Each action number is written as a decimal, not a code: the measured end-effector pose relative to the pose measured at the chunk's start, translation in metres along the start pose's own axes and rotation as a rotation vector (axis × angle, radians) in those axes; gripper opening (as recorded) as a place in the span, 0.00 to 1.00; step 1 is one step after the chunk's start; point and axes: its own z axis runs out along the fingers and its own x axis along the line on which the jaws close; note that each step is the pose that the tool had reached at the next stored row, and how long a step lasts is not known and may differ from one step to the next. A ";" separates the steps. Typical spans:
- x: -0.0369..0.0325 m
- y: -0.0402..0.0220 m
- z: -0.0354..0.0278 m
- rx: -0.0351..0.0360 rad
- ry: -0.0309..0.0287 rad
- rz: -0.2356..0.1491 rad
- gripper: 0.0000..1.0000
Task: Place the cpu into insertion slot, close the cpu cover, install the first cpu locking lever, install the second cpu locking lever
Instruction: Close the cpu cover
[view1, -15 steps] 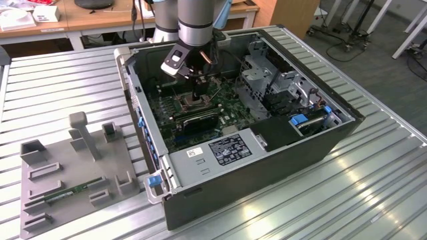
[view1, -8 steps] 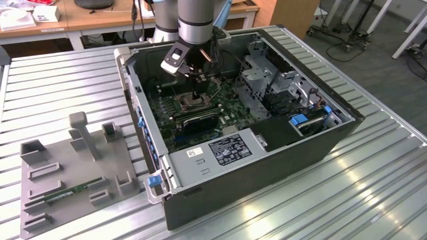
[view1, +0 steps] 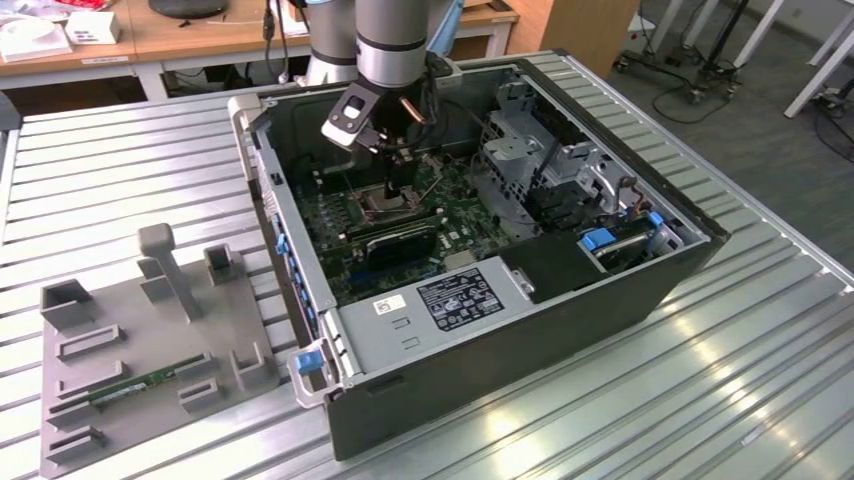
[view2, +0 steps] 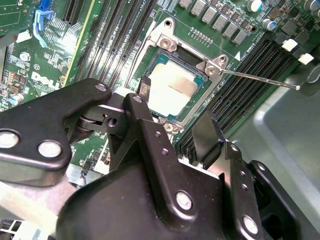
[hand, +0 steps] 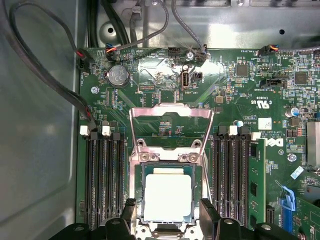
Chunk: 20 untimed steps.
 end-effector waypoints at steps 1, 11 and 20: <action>0.0000 0.0000 0.0000 0.0000 0.0000 0.000 0.61; 0.0000 0.0000 -0.0003 0.0000 0.0001 0.000 0.41; 0.0000 0.0000 -0.0005 0.0000 0.0000 0.000 0.11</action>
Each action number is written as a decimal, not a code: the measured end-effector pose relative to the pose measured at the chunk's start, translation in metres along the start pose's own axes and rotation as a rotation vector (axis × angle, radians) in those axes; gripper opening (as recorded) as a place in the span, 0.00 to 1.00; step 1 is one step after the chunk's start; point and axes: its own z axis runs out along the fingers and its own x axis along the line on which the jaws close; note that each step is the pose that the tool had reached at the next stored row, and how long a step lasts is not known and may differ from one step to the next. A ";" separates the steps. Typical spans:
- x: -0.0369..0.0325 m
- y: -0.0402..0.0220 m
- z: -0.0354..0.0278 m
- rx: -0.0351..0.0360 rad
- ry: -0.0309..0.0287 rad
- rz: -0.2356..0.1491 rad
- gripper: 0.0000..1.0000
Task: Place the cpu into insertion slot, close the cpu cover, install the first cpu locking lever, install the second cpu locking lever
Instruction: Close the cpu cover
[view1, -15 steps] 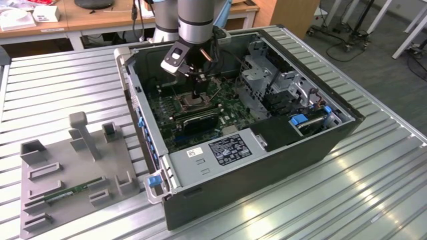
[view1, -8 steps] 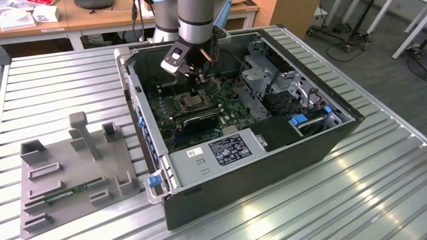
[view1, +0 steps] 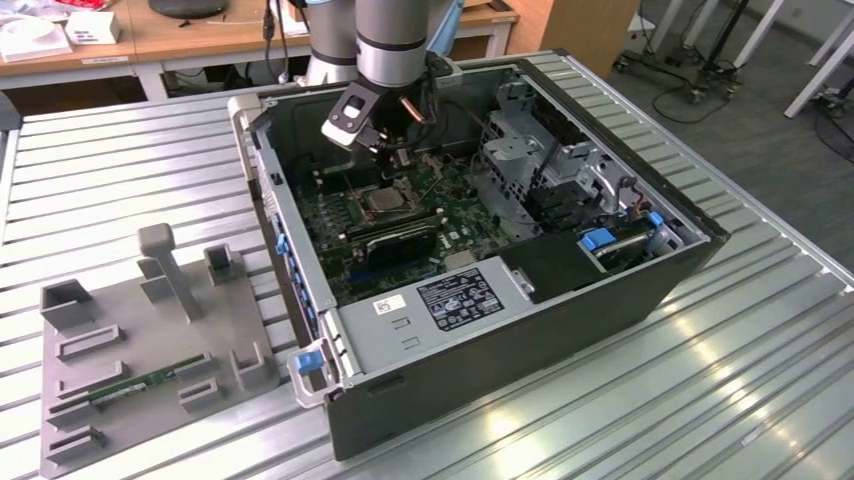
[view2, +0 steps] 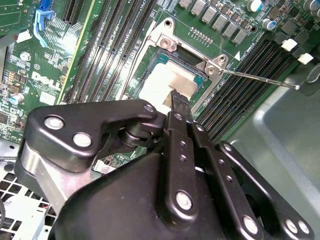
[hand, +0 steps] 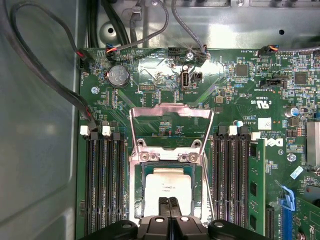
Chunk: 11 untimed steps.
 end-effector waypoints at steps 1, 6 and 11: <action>0.0000 0.0000 0.0000 0.0000 0.0000 0.000 0.11; 0.0000 0.0000 -0.0010 0.0000 0.0000 0.000 0.11; 0.0000 0.0000 -0.0007 0.0001 -0.0001 0.000 0.11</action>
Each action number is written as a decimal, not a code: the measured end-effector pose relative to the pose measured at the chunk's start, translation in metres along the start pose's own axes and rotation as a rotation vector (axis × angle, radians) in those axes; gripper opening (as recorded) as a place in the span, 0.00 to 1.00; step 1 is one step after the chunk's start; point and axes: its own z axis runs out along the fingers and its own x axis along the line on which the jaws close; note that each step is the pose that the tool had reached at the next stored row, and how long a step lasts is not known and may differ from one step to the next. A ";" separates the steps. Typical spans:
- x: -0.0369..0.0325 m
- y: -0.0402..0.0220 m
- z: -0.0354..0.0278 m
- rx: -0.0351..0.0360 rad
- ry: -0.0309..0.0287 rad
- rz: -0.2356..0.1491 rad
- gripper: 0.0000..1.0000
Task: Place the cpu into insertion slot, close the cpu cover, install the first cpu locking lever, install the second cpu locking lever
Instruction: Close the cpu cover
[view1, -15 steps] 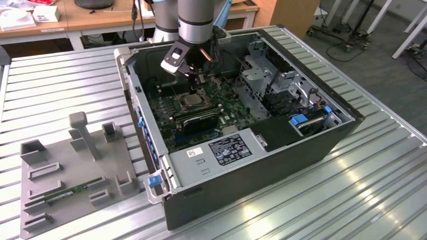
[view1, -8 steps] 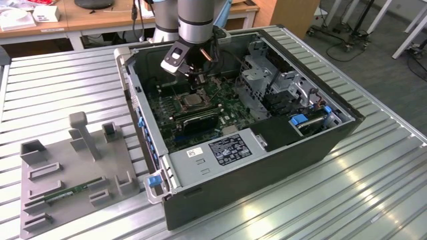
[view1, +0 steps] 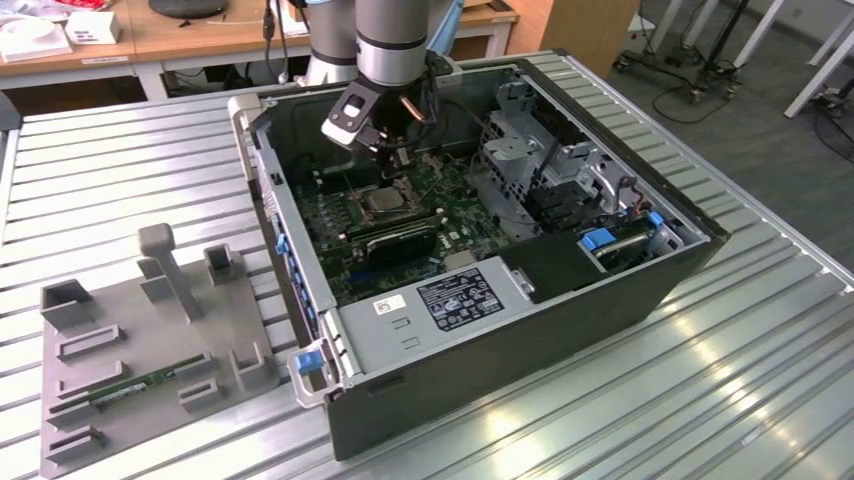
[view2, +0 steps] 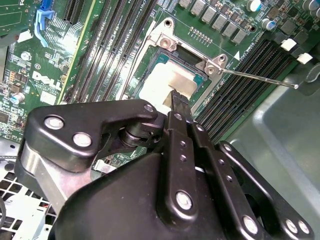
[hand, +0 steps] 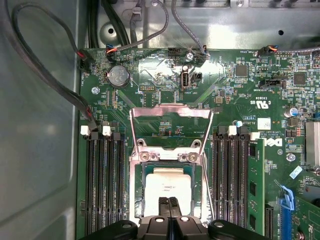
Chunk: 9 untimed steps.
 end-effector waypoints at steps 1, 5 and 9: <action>0.0000 0.0000 0.0006 -0.0001 0.0001 0.000 0.11; -0.0001 -0.0001 0.0037 0.0000 0.0001 0.000 0.11; -0.0003 -0.0003 0.0084 0.0000 0.0001 0.000 0.11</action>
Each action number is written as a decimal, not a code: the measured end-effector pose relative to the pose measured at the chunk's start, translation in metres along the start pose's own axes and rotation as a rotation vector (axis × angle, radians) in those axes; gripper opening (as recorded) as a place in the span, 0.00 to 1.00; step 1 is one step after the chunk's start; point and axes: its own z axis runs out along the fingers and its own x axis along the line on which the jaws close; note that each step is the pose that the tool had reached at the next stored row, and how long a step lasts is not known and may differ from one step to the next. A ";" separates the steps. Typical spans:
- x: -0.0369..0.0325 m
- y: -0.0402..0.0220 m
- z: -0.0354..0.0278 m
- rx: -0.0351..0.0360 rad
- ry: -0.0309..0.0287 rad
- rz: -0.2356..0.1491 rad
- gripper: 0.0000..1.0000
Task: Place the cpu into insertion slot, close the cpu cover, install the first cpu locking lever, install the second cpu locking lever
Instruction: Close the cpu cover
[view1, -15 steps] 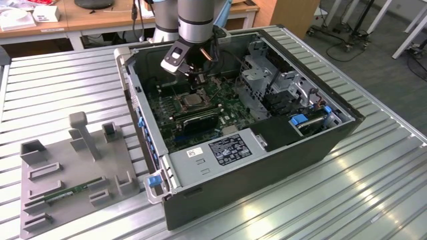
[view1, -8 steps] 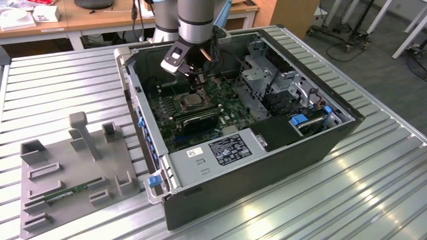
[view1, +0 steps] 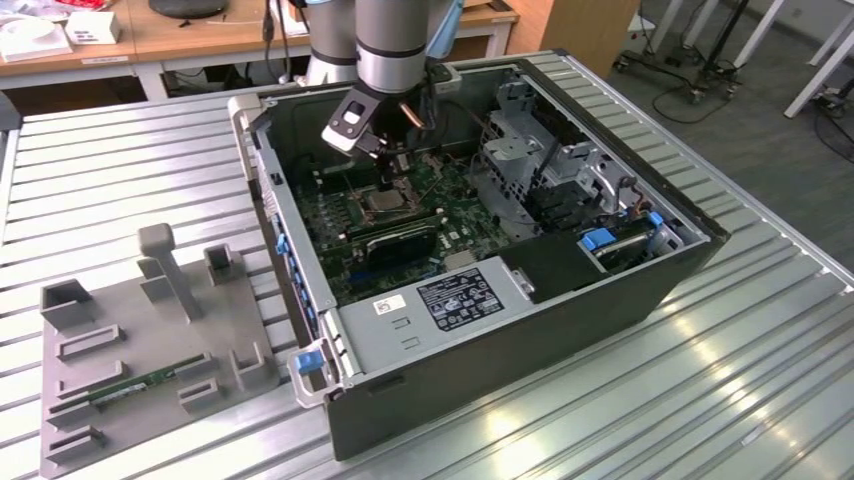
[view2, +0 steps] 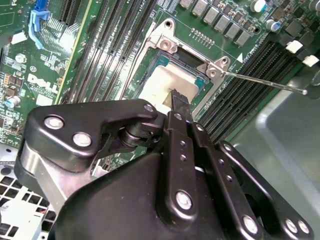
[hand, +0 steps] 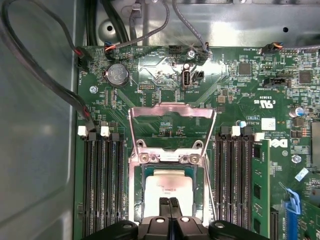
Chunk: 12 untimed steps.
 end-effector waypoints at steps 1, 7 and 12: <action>-0.0001 -0.0001 0.0017 0.0001 -0.0001 0.000 0.11; 0.0000 0.0005 0.0072 -0.0001 0.0001 0.000 0.11; -0.0001 0.0032 0.0098 0.0001 -0.0001 0.000 0.11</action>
